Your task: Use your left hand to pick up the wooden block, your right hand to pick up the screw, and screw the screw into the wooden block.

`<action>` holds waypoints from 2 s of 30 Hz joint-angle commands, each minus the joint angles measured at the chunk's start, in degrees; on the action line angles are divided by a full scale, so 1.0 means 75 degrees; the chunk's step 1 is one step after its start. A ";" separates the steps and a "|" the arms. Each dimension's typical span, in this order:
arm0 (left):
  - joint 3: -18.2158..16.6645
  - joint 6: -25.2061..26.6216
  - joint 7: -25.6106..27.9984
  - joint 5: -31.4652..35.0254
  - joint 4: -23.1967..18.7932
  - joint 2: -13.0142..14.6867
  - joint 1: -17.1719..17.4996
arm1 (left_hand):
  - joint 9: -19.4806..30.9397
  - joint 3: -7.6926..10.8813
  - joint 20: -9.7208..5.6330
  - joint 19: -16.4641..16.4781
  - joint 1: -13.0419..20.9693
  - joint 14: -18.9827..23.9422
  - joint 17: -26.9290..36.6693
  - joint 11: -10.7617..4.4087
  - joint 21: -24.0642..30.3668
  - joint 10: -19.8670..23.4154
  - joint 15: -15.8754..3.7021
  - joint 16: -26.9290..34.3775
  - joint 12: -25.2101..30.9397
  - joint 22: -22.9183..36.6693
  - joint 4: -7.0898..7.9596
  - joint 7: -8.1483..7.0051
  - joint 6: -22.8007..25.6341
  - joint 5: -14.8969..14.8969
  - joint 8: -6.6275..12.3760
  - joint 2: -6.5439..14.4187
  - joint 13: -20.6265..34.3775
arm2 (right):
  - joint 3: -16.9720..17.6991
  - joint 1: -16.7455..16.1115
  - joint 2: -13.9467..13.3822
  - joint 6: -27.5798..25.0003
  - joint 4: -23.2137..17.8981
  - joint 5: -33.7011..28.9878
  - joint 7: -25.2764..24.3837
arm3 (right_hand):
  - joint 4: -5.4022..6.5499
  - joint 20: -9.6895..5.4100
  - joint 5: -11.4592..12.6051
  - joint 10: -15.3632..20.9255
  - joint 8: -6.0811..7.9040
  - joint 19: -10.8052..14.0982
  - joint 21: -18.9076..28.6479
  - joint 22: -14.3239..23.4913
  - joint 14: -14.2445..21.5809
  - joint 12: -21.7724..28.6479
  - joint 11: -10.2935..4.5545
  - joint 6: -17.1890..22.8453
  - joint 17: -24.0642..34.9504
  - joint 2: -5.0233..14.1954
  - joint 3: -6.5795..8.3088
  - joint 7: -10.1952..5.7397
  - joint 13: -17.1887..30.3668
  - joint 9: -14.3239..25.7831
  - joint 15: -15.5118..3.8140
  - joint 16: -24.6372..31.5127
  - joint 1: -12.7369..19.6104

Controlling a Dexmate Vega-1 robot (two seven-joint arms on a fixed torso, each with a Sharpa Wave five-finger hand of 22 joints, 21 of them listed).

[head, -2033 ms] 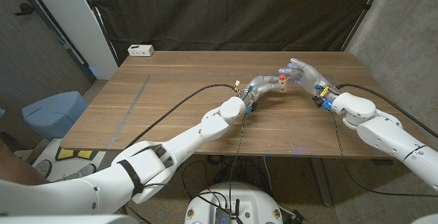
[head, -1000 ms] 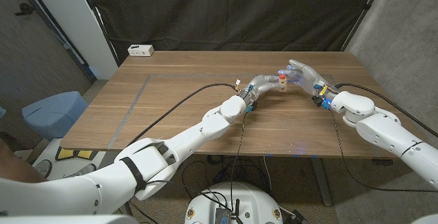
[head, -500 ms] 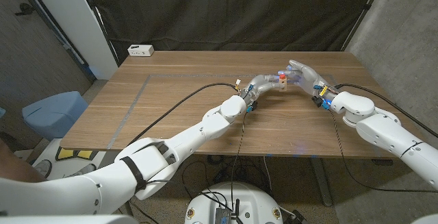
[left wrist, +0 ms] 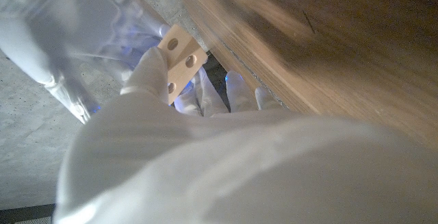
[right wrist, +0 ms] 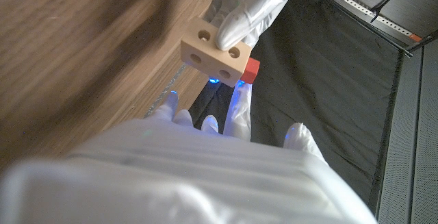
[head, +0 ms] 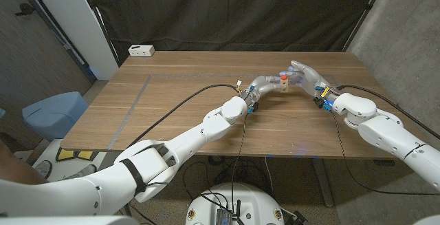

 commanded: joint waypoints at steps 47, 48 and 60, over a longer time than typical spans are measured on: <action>0.0018 -0.0046 -0.0105 -0.0038 0.0124 -0.0063 -0.0029 | 0.0028 0.0285 -0.0043 -0.0002 -0.0024 0.0055 0.0016 0.0007 0.0019 0.0054 -0.0355 0.0032 0.0057 0.0026 0.0219 0.0045 0.0112 0.0030 0.0043 0.0051 0.0045 | 0.0555 -0.0894 -0.0304 -0.0150 -0.0748 0.0053 -0.0716 | 0.0047 0.0023 0.0048 0.0401 0.0371 0.0111 0.0085 0.0010 -0.0310 0.0095 -0.0032 0.0565 0.0002 0.0048 0.0074 0.0052 0.0022 0.0285 -0.0021 0.0089 0.0040; 0.0015 -0.0041 -0.0104 -0.0039 0.0120 -0.0058 -0.0029 | 0.0028 0.0285 -0.0038 -0.0002 -0.0025 0.0055 0.0018 0.0009 0.0019 0.0053 -0.0351 0.0033 0.0057 0.0026 0.0221 0.0055 0.0113 0.0030 0.0043 0.0055 0.0045 | 0.0561 -0.0902 -0.0298 -0.0141 -0.0748 0.0051 -0.0725 | 0.0046 0.0025 0.0048 0.0402 0.0374 0.0113 0.0085 0.0010 -0.0306 0.0093 -0.0030 0.0566 0.0001 0.0050 0.0076 0.0048 0.0022 0.0289 -0.0022 0.0089 0.0043; -0.0005 -0.0104 -0.0125 -0.0068 0.0264 -0.0096 -0.0079 | 0.0027 0.0288 -0.0047 0.0009 -0.0008 0.0058 0.0018 0.0007 0.0023 0.0054 -0.0365 0.0036 0.0057 0.0026 0.0208 0.0035 0.0112 0.0031 0.0042 0.0055 0.0044 | 0.0589 -0.0928 -0.0284 -0.0242 -0.0809 0.0063 -0.0808 | 0.0043 0.0025 0.0049 0.0423 0.0402 0.0116 0.0082 0.0010 -0.0287 0.0078 -0.0017 0.0563 0.0001 0.0053 0.0089 0.0057 0.0023 0.0334 -0.0032 0.0086 0.0058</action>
